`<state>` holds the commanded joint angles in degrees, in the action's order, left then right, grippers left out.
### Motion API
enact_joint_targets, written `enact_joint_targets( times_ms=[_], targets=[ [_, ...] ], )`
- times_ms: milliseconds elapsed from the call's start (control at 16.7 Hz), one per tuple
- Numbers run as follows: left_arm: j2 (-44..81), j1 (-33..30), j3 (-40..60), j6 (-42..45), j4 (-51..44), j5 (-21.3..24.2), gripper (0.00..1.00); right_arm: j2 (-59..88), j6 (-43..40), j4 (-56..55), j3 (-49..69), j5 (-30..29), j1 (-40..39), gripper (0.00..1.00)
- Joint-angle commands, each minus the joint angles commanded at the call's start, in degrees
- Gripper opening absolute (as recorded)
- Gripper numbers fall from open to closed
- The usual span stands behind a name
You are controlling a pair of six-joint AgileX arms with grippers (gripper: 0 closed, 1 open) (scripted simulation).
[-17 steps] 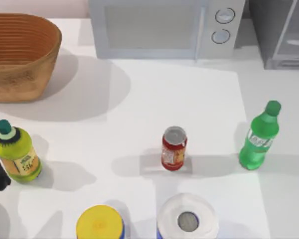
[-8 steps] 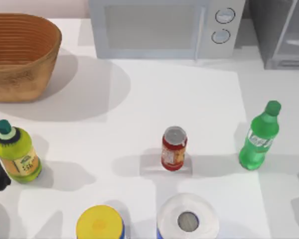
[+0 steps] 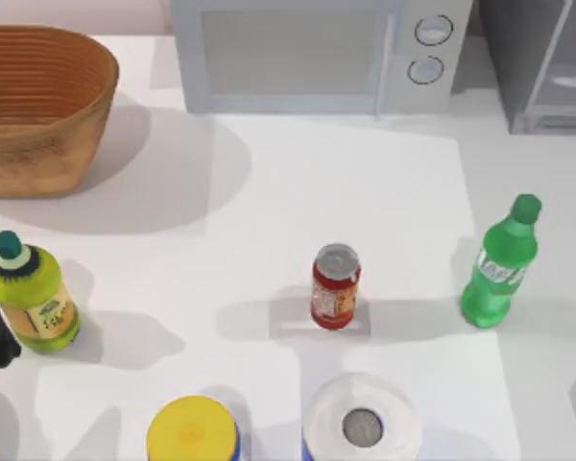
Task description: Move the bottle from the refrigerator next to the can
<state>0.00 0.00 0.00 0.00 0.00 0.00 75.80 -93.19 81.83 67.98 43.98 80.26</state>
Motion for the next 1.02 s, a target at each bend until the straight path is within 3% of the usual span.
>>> enact_joint_targets(
  times_ms=[240,420,1020],
  targets=[
    [0.0,0.0,0.0,0.0,0.0,0.0,1.0,18.13,-15.13,0.78,4.91,6.33,15.87,1.0],
    [0.0,0.0,0.0,0.0,0.0,0.0,1.0,25.63,-20.76,1.3,7.05,9.08,21.93,1.0],
    [0.0,0.0,0.0,0.0,0.0,0.0,1.0,27.94,-20.46,-0.19,7.6,9.72,21.92,1.0]
  ],
)
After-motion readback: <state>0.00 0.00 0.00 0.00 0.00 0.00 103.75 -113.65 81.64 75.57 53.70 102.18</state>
